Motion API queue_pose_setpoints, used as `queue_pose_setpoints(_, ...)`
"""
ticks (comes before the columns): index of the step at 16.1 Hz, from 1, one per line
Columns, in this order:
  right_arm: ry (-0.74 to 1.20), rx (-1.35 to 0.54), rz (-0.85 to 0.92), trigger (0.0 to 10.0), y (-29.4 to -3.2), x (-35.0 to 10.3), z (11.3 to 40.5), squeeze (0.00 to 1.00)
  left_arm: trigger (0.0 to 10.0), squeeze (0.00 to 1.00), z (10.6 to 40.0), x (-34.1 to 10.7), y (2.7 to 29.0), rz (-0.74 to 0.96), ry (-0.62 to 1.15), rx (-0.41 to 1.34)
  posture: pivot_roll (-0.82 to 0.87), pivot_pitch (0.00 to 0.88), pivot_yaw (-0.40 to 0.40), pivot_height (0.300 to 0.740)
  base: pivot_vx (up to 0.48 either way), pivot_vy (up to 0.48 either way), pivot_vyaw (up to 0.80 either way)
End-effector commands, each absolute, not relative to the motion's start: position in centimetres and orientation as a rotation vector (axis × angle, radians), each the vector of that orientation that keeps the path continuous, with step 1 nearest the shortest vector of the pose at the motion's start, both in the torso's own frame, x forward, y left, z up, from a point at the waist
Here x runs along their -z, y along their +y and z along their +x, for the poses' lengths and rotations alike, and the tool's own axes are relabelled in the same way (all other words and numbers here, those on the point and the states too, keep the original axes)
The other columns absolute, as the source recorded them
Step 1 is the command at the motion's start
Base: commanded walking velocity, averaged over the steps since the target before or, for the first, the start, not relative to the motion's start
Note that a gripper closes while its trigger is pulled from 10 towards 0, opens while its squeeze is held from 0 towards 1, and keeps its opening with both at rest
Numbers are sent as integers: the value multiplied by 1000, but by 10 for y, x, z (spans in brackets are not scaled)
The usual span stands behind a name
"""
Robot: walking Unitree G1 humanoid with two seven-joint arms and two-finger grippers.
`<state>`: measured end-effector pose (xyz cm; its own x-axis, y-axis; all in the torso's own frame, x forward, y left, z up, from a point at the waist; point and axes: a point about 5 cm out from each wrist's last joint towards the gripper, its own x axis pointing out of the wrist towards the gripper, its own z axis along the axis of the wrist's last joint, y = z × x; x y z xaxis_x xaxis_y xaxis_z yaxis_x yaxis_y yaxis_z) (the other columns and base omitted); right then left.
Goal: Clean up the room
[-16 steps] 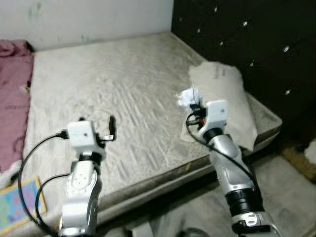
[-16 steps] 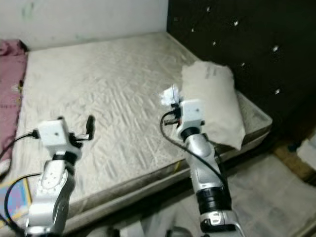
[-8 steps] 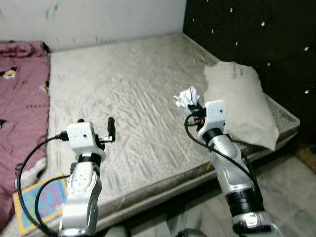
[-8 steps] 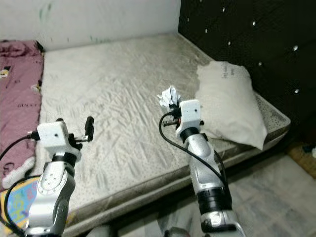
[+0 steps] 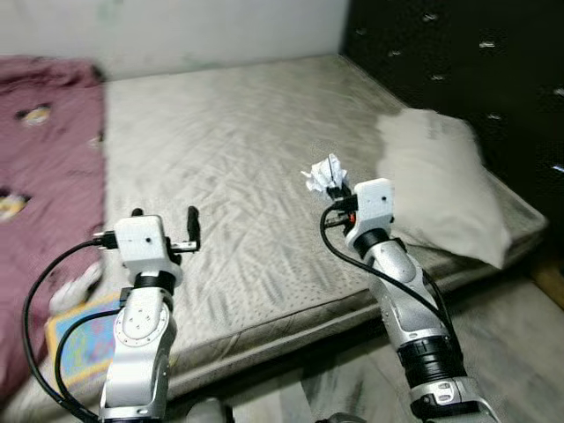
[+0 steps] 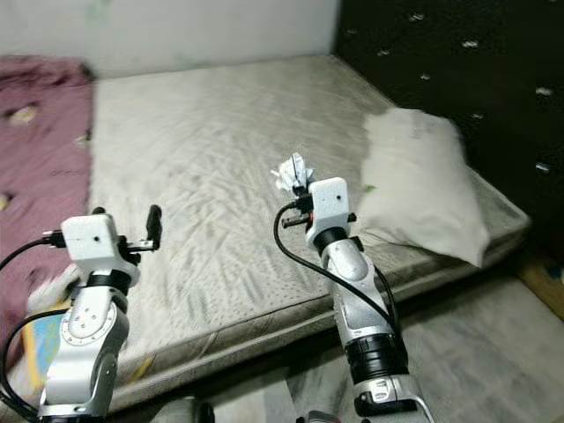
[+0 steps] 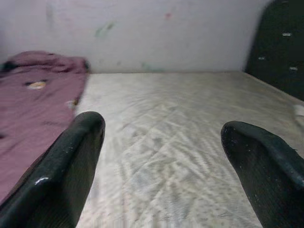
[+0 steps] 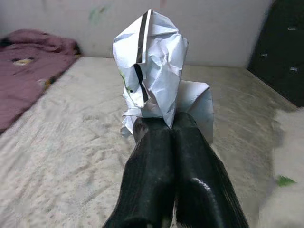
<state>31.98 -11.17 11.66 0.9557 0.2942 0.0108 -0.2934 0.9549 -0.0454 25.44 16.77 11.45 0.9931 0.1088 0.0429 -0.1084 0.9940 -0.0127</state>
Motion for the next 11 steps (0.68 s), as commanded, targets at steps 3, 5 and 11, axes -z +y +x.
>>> queue_pose_setpoints(3, -40, -315, -42, 10000, -107, -122, 320, 0, 10000, 0, 254, -118, 170, -3, -57, -117, -29, 0, -13, 740, 0, 0, 800)
queue_pose_setpoints(5, -41, -321, -45, 10000, -106, -122, 320, 0, 10000, 0, 254, -118, 170, -15, -55, -115, -29, 0, -13, 740, 0, 0, 800)
queue_pose_setpoints(11, -48, -329, -22, 10000, -105, -123, 320, 0, 10000, 0, 255, -117, 171, -33, -45, -108, -24, 0, -15, 740, 0, 354, 400)
